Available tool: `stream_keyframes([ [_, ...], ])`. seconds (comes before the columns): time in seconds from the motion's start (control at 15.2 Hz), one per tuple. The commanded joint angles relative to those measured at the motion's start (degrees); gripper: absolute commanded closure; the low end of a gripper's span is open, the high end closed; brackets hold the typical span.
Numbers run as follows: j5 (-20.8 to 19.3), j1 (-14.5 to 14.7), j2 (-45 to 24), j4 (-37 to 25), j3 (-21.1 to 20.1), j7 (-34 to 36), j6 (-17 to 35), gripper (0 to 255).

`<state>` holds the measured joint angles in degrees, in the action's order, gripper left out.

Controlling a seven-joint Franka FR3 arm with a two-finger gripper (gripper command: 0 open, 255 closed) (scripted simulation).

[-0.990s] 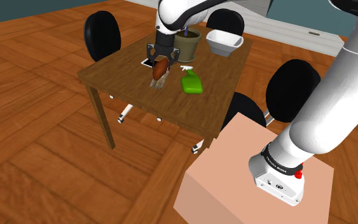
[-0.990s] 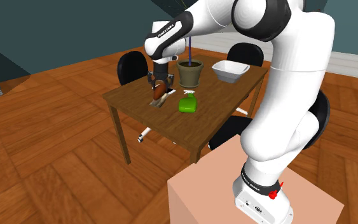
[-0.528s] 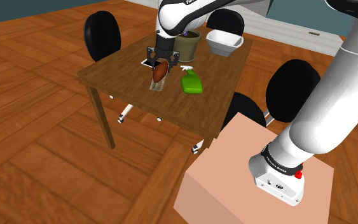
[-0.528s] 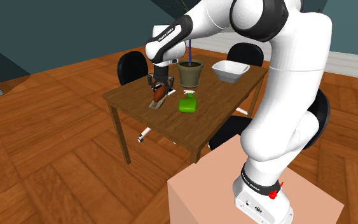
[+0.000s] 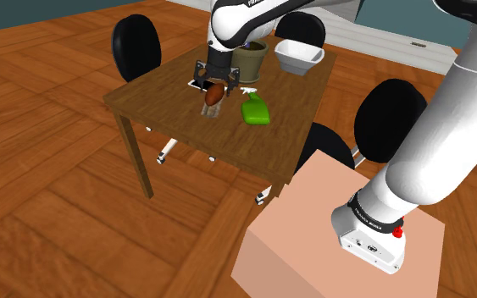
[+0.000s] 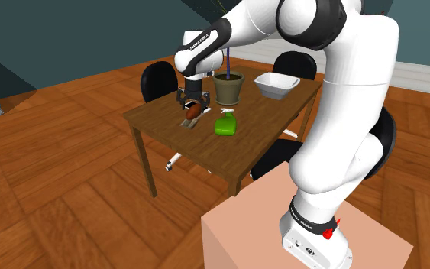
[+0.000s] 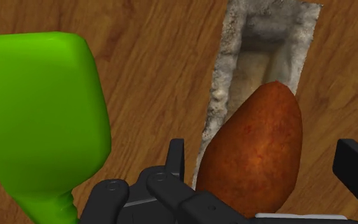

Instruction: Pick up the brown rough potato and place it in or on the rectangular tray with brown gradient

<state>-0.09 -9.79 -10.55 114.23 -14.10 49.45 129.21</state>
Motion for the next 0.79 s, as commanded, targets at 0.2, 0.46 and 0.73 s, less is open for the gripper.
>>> stream_keyframes([
  [0.2, 0.8, -0.4, 2.9, -2.3, -0.1, -0.6, -5.1, 0],
  [0.46, 1.0, -0.4, 3.5, -3.0, -0.1, -0.7, -6.5, 0],
  [0.73, 1.0, -0.4, 3.5, -3.0, -0.1, -0.7, -6.5, 0],
])
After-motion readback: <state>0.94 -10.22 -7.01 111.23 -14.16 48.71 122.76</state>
